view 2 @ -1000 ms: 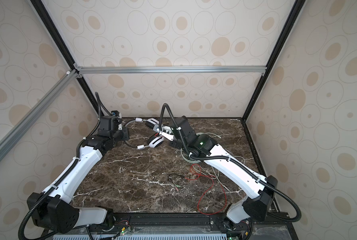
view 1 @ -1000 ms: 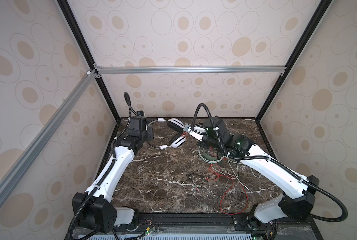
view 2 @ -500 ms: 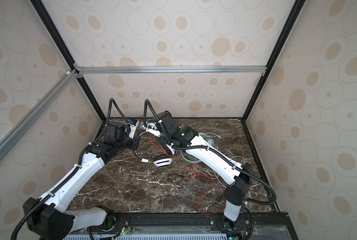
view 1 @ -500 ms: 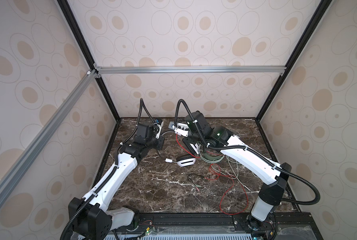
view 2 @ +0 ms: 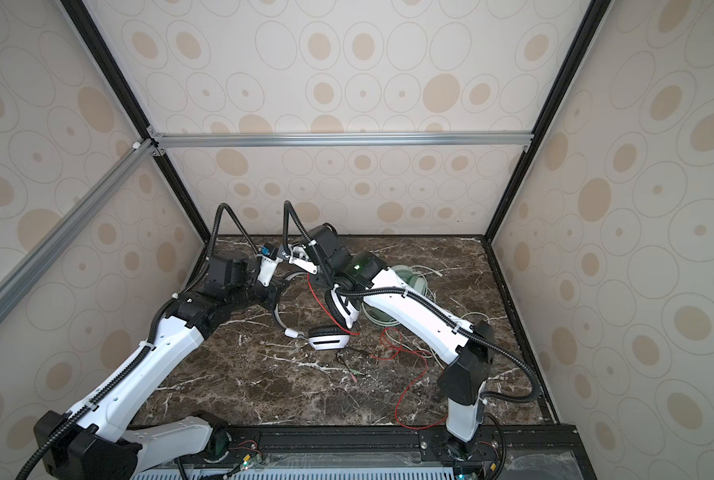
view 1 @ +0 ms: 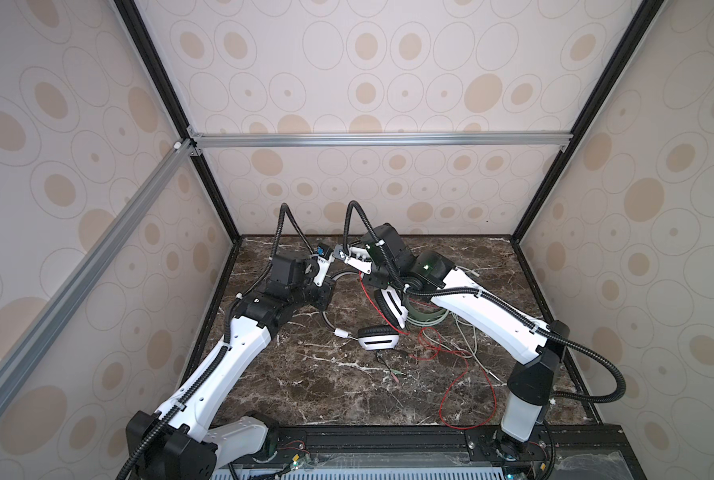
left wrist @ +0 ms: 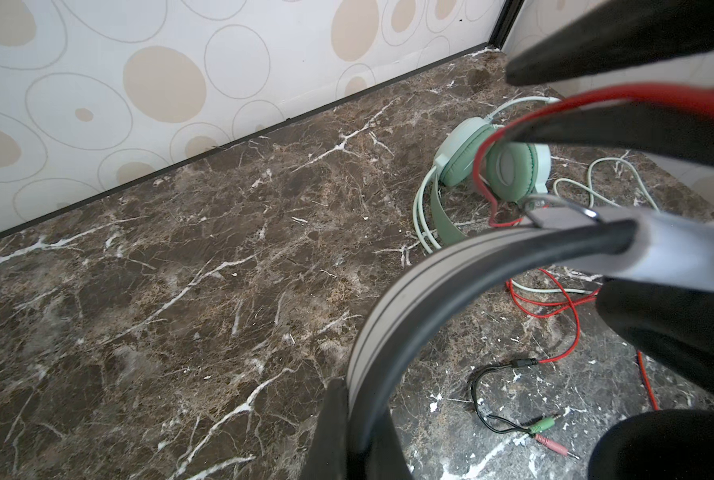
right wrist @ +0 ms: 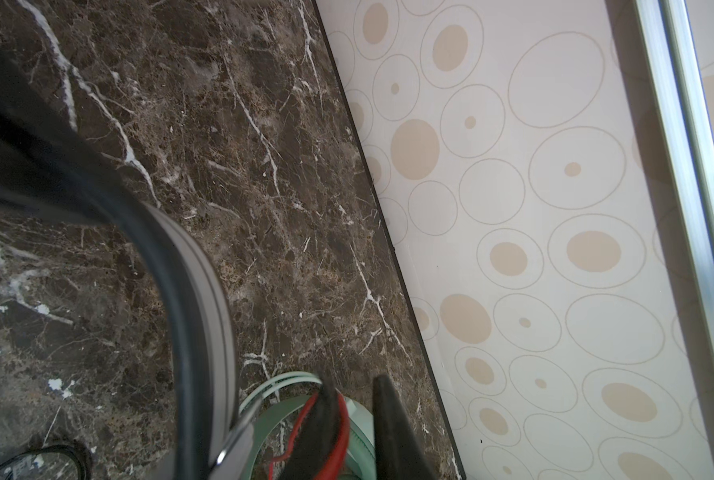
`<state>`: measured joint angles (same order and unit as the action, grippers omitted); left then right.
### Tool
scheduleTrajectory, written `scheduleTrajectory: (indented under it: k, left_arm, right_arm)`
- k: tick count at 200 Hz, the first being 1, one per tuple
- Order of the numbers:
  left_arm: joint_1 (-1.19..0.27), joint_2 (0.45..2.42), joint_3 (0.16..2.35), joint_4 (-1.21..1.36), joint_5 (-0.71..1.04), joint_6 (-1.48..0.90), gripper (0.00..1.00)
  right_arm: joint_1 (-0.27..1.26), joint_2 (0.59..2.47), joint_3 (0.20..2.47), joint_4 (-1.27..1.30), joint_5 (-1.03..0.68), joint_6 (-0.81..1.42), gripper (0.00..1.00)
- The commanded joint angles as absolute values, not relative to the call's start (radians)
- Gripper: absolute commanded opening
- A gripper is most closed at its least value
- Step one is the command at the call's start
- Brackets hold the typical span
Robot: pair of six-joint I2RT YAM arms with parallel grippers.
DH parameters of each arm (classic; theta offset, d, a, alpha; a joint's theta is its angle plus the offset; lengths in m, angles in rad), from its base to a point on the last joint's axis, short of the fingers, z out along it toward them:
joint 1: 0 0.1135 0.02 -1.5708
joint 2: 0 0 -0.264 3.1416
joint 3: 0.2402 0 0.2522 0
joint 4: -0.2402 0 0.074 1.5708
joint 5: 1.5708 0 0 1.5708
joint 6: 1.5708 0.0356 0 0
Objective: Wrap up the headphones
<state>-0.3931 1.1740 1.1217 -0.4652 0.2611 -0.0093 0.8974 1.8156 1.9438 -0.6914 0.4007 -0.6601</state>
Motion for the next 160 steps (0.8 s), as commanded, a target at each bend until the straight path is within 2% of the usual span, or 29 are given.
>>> scheduleTrajectory:
  k: [1, 21, 52, 96, 130, 160]
  left_arm:
    - [-0.4, 1.138, 1.143, -0.422, 0.322, -0.012, 0.0]
    - [-0.4, 1.134, 1.142, -0.41, 0.336, -0.023, 0.0]
    - [-0.399, 1.122, 1.13, -0.381, 0.365, -0.052, 0.0]
    - [-0.4, 1.1, 1.109, -0.373, 0.36, -0.066, 0.0]
    - [-0.399, 1.09, 1.104, -0.36, 0.383, -0.085, 0.0]
    - [-0.399, 1.081, 1.106, -0.334, 0.402, -0.118, 0.0]
  right_arm:
    - [0.894, 1.829, 1.977, -0.711, 0.407, -0.648, 0.19]
    - [0.877, 1.819, 1.972, -0.712, 0.382, -0.622, 0.24]
    - [0.845, 1.805, 1.963, -0.719, 0.347, -0.598, 0.41]
    - [0.802, 1.792, 1.951, -0.724, 0.303, -0.555, 0.46]
    - [0.765, 1.781, 1.944, -0.732, 0.229, -0.514, 0.61]
    - [0.72, 1.761, 1.92, -0.715, 0.152, -0.453, 0.64]
